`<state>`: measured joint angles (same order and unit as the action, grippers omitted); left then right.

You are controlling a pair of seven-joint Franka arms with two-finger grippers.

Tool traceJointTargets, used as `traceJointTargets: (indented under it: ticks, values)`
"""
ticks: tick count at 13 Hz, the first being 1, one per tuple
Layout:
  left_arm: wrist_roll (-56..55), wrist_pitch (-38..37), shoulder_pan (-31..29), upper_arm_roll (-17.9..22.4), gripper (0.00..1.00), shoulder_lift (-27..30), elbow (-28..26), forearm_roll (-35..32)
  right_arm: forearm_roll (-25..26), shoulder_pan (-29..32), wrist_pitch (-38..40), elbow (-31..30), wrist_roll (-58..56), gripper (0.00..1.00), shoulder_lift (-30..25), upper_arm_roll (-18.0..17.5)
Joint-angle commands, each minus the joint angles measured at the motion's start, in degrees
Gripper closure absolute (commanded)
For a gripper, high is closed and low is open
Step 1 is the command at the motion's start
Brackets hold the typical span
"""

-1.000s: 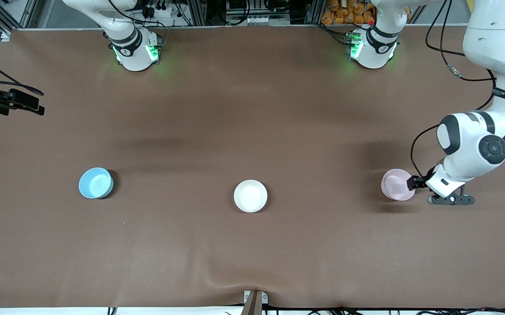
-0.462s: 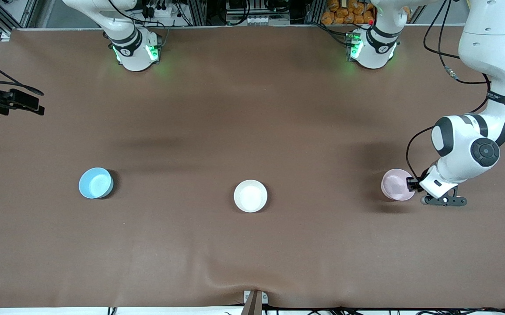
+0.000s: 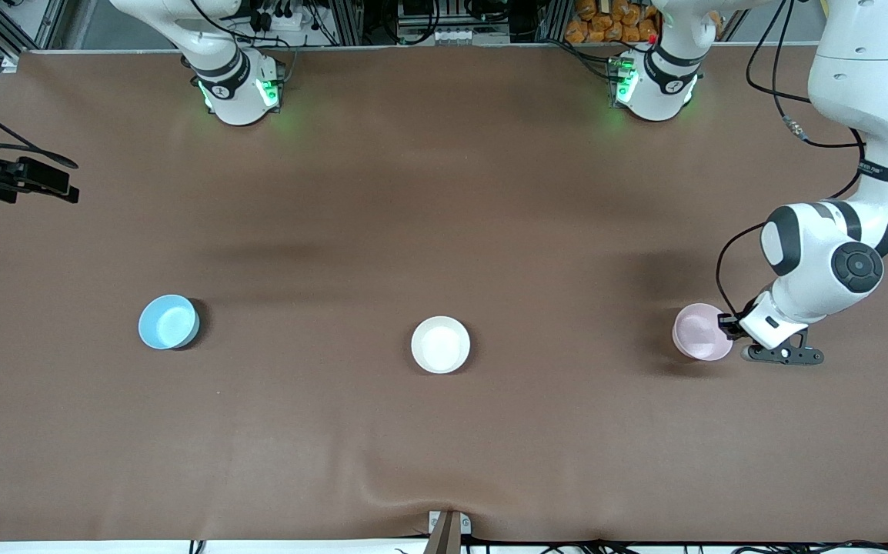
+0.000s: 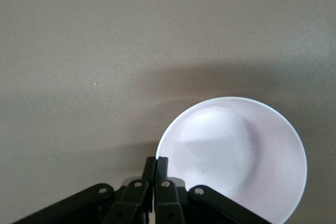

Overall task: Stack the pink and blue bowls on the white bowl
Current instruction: 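Carry the pink bowl onto the white bowl while the right gripper reaches out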

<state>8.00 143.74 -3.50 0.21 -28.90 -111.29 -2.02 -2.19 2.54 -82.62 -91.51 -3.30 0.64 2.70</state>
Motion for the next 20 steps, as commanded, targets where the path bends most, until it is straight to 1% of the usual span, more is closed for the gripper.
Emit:
traceJointTargets:
  ticks: [1, 3, 4, 6, 9, 11, 13, 15, 19, 20]
  values:
    - [-0.34, 0.13, 0.60, -1.34, 1.00, -0.28, 1.86, 0.08, 0.09, 0.01, 0.26, -0.25, 0.58, 0.00, 0.24, -0.15]
    - [-2.80, -1.53, 0.78, -4.59, 1.00, -0.37, 4.32, 2.62, 0.00, 0.01, 0.18, -0.25, 0.66, 0.00, 0.24, -0.15]
    - [-4.46, -3.62, 1.48, -5.74, 1.00, -0.80, 6.77, 4.11, 0.08, 0.10, 0.26, -0.25, 0.58, 0.00, 0.24, -0.15]
    - [-10.51, -9.25, 4.72, -5.92, 1.00, -2.29, 12.74, 5.09, 0.08, 0.01, 0.26, -0.25, 0.58, 0.00, 0.24, -0.15]
    - [-22.37, -14.26, 12.09, -5.92, 1.00, -4.40, 20.39, 5.10, 0.00, 0.01, 0.09, -0.25, 0.58, 0.00, 0.24, -0.15]
    - [-31.33, -16.90, 17.45, -5.92, 1.00, -5.81, 23.65, 4.75, 0.00, 0.01, 0.18, -0.25, 0.58, 0.00, 0.24, -0.15]
    - [-35.58, -20.42, 21.33, -5.75, 1.00, -6.86, 27.51, 5.01, 0.00, -0.08, 0.09, -0.25, 0.66, 0.00, 0.24, -0.15]
    - [-39.53, -20.96, 24.32, -5.92, 1.00, -7.92, 29.20, 5.09, 0.00, -0.08, 0.09, -0.25, 0.58, 0.00, 0.33, -0.15]
    - [-45.42, -20.26, 30.03, -5.92, 1.00, -13.97, 37.45, 5.45, -0.09, 0.01, 0.00, -0.25, 0.66, 0.00, 0.33, -0.15]
    - [-47.87, -18.78, 31.61, -5.57, 1.00, -15.12, 38.94, 5.45, -0.18, 0.01, -0.09, -0.25, 0.66, 0.00, 0.41, -0.15]
